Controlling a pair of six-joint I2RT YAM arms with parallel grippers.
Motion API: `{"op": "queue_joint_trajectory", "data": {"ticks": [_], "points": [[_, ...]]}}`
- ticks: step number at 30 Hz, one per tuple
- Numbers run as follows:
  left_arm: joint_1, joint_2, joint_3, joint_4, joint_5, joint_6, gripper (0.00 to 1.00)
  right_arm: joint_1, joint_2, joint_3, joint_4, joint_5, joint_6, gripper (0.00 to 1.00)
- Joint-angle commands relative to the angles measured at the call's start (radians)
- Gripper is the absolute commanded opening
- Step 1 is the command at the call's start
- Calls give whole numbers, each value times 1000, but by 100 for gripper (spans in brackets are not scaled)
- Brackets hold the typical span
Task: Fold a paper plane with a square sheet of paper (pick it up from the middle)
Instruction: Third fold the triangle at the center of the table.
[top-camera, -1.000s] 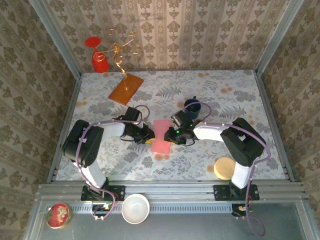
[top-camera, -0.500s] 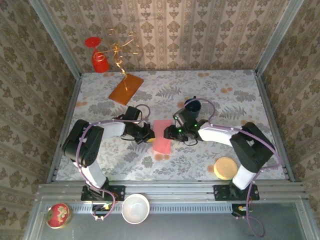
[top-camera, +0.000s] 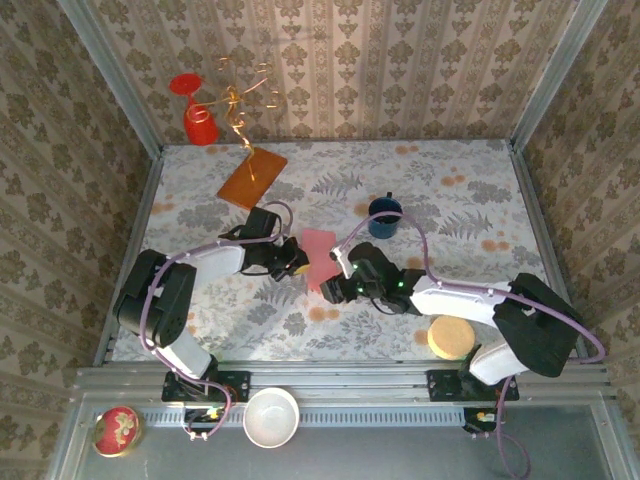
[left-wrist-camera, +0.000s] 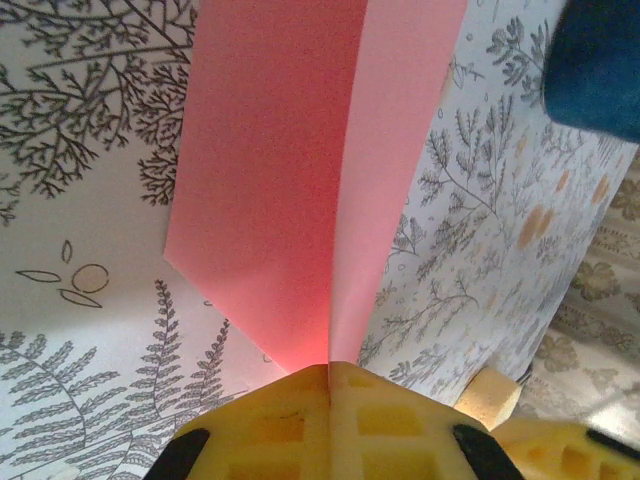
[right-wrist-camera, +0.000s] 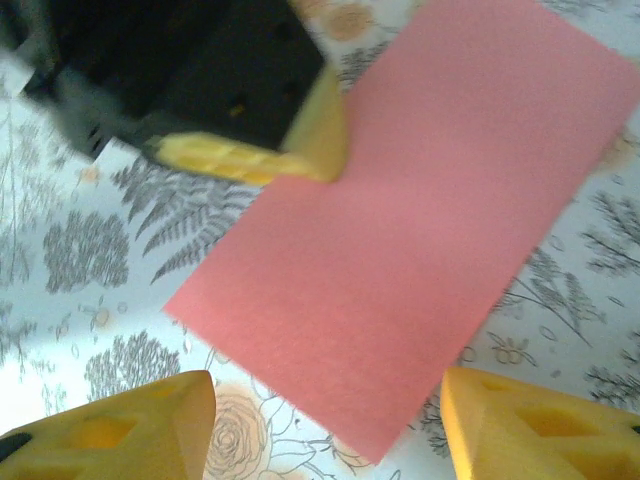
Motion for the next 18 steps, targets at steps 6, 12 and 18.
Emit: {"op": "queue_joint_trajectory", "data": {"ticks": [6,12,18], "points": [[3,-9,-10,38,-30,-70,0,97,70,-38,201,59,-295,64],[2,-5,-7,33,-24,-70,0,122,157,-6,208,84,-412,63],[3,-2,-7,31,-18,-68,0,112,206,11,228,141,-556,58]]}}
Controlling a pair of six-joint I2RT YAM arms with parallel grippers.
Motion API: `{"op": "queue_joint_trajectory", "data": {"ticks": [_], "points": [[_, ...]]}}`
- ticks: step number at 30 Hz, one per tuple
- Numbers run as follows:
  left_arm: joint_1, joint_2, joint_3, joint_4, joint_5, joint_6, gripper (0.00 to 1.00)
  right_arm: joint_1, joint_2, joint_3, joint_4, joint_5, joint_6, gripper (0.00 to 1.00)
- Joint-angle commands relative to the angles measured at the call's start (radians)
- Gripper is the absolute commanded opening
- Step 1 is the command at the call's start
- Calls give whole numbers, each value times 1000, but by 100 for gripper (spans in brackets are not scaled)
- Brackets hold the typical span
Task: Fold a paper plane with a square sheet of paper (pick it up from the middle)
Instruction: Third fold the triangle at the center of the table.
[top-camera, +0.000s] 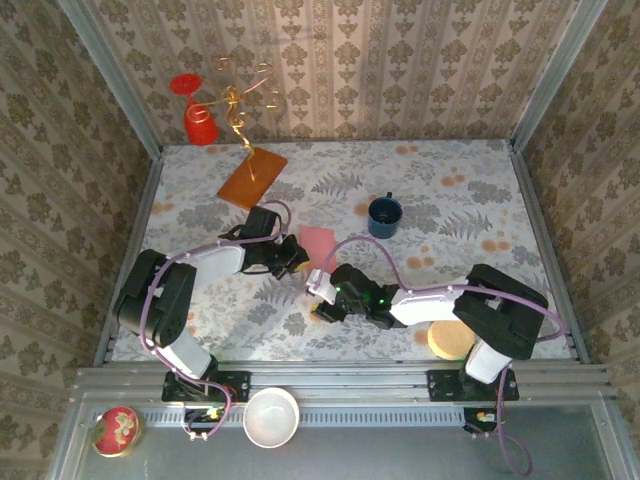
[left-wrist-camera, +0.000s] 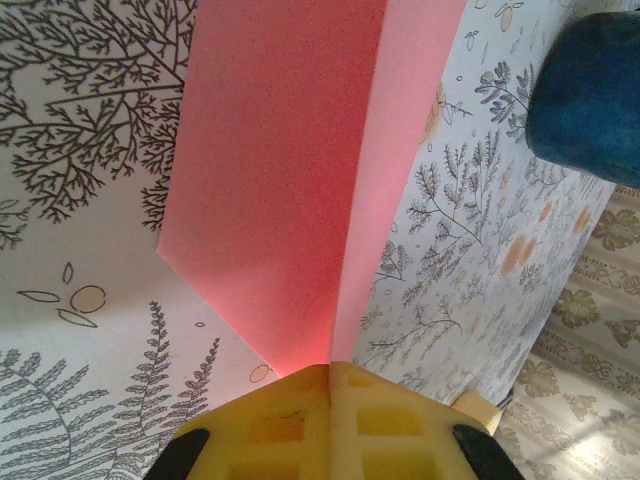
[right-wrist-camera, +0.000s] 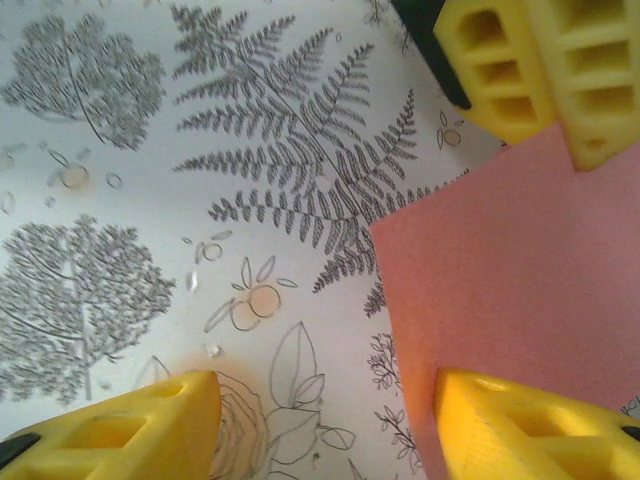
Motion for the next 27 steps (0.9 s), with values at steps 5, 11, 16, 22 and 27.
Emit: {"op": "queue_joint_trajectory", "data": {"ticks": [5,11,16,22,27], "points": [[3,-3,-9,-1,4,-9,0,-14,28,35,93,73,-122,54],[3,-3,-14,-4,5,-7,0,-15,-6,8,155,99,-96,51],[2,-1,-12,-6,6,-7,0,-15,-24,-4,167,99,-83,43],[-2,-6,-12,-6,5,-9,0,-15,-42,-7,164,88,-71,35],[-4,-7,-9,-8,4,-10,0,-14,-26,3,149,84,-71,27]]}}
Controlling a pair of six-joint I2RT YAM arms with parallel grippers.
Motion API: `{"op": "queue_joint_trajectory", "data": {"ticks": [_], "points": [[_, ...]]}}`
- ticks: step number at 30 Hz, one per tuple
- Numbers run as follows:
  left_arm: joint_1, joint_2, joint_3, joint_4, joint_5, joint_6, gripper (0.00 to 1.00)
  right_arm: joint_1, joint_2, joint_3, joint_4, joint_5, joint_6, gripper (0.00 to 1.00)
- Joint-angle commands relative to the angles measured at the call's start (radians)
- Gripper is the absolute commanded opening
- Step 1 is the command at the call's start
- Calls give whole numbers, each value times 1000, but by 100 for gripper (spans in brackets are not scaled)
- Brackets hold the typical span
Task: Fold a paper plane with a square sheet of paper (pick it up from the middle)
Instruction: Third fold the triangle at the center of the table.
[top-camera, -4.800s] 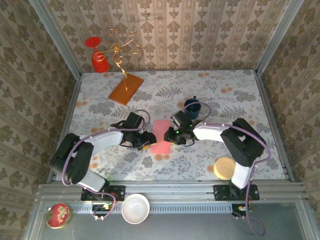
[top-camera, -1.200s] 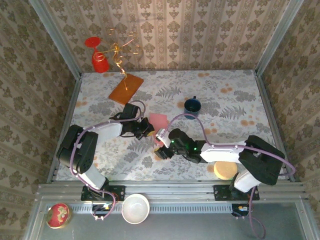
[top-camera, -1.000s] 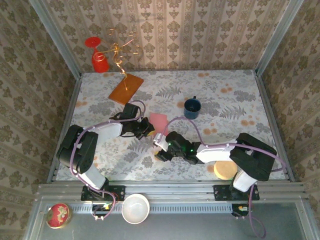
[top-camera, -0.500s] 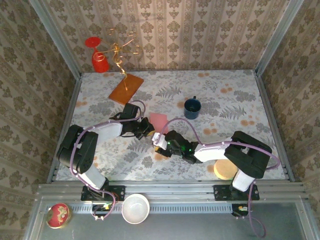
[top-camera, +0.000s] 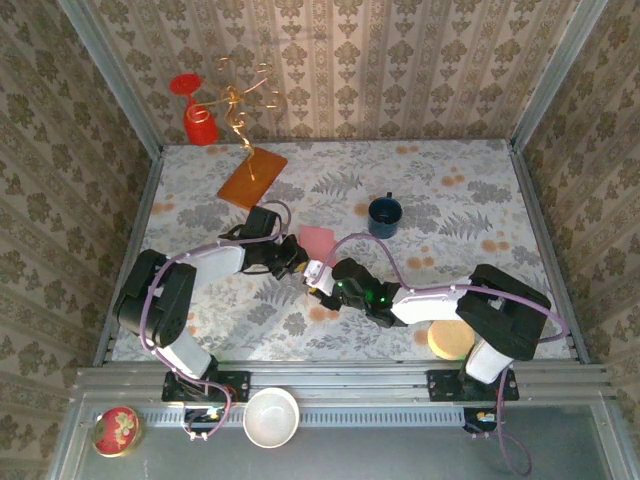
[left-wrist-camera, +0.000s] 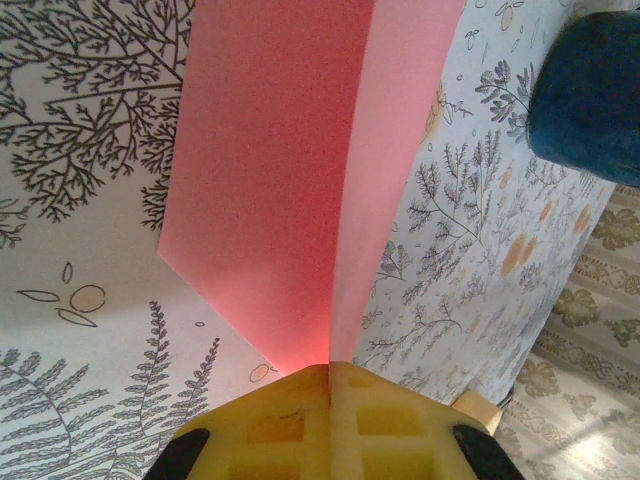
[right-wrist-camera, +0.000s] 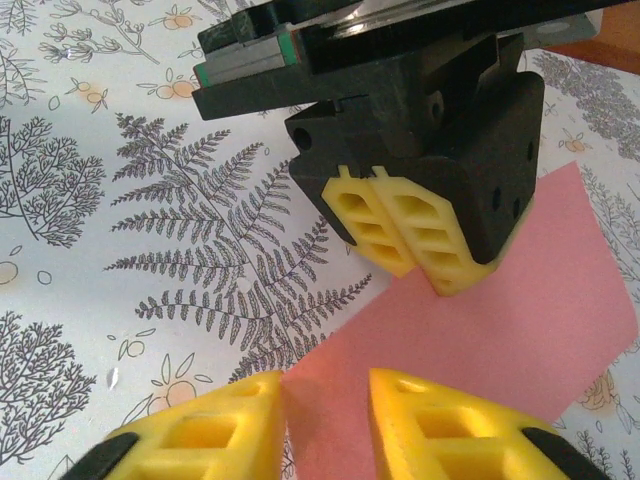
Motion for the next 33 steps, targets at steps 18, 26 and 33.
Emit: {"op": "queue_joint_trajectory", "data": {"ticks": [18,26,33], "points": [[74,-105,-77,-73,-24,19,18,-4,-58,-18,-48,-25,94,1],[110,-209,-59,-122,-72,98,30,-39,-119,-28,-166,-225,309,0],[3,-67,84,-164,-76,191,30,-62,-107,-14,-213,-355,445,0]]}}
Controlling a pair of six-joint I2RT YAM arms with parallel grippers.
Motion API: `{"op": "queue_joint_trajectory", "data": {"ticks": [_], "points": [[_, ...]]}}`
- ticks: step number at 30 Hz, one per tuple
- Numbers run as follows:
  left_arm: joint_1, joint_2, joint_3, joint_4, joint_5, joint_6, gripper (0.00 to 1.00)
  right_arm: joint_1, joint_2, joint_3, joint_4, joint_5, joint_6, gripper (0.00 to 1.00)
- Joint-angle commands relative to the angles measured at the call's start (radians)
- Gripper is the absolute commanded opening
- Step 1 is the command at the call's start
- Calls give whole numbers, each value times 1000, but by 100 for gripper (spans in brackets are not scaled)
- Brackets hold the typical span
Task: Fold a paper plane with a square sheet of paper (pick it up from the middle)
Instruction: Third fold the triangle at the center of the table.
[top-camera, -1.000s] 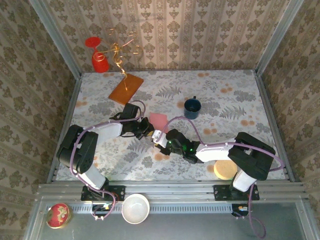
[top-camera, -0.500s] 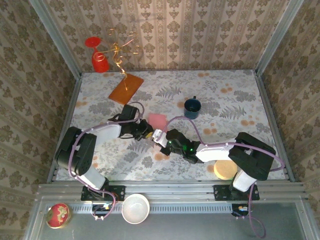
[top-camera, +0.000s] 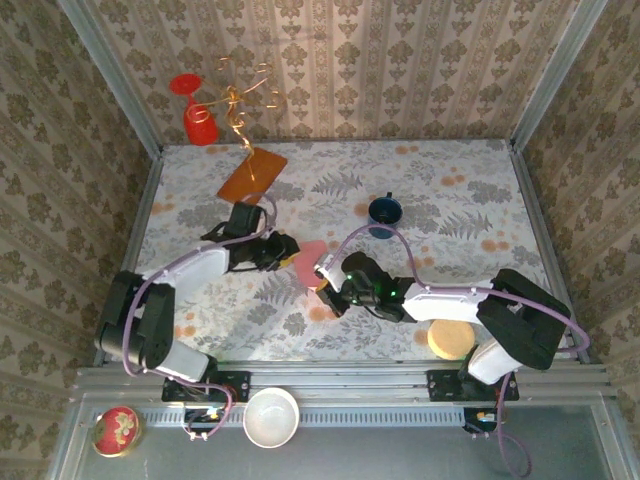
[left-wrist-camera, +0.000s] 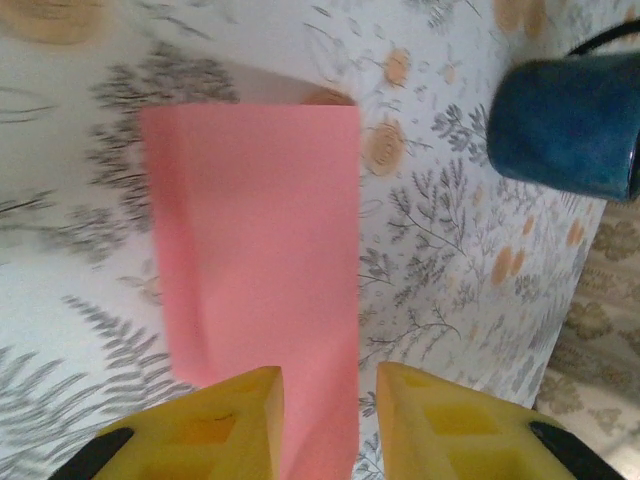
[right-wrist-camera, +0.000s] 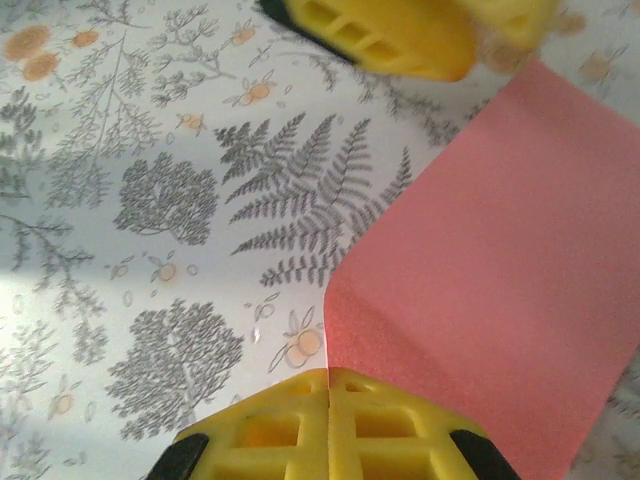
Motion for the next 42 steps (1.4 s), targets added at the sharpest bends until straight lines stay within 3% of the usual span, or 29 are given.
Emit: {"op": "queue_joint_trajectory", "data": {"ticks": [1,16,28,42], "points": [[-49,83,78,-51,-17,81,29,-5,-4,1,-52,-98,102,0],[-112,393,306,-251,-87,249,15,-48,60,39,-61,-161,221,0],[-117,453,323,-291,-53,312,8,-106,118,92,-101,-67,265,0],[-117,453,322,-279,-27,325,7,-117,167,130,-154,-19,297,0]]}}
